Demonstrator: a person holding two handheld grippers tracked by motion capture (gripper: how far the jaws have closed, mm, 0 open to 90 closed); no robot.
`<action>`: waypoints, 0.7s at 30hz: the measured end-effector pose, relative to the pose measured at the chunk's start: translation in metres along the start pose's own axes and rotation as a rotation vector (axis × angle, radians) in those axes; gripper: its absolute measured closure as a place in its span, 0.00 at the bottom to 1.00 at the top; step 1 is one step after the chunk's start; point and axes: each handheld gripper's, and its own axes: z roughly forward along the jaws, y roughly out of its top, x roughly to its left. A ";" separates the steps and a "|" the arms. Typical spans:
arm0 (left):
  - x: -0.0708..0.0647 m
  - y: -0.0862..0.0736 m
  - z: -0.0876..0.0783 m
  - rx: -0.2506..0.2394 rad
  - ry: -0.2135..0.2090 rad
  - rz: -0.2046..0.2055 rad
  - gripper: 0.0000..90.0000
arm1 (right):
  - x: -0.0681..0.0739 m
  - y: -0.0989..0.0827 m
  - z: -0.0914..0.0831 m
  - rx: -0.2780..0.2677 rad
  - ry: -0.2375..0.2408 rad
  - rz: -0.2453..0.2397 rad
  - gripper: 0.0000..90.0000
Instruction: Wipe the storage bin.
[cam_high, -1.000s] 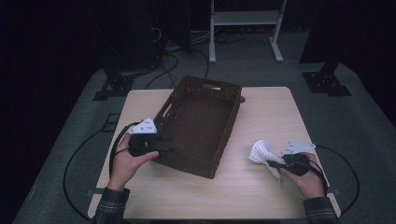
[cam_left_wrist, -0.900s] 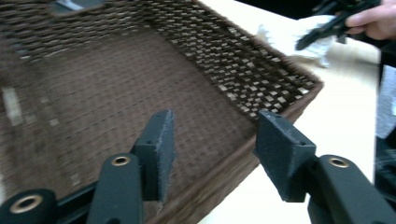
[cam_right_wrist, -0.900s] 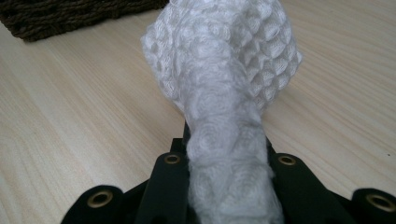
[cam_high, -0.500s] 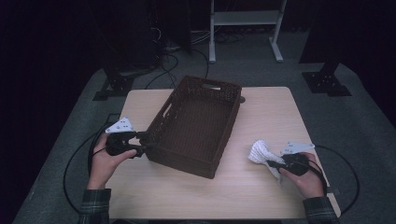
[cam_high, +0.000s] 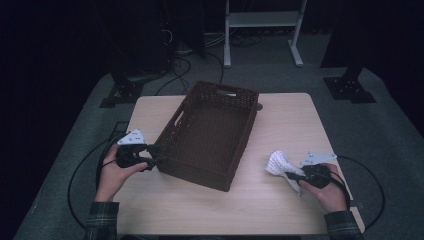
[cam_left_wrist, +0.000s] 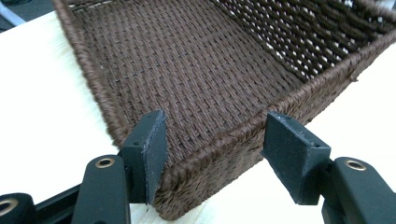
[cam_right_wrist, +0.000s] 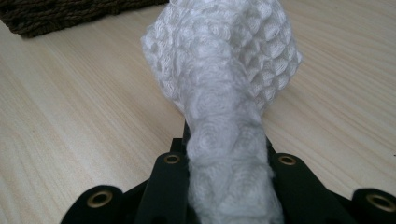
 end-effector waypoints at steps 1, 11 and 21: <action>-0.001 0.000 0.001 0.009 0.013 0.017 0.44 | 0.000 0.000 0.000 -0.001 0.000 0.000 0.84; -0.006 0.002 0.002 0.026 0.016 0.026 0.47 | 0.000 0.000 0.000 0.000 -0.003 0.002 0.84; -0.018 0.001 0.009 0.003 -0.023 0.035 0.51 | -0.001 0.000 -0.001 -0.003 -0.009 0.004 0.84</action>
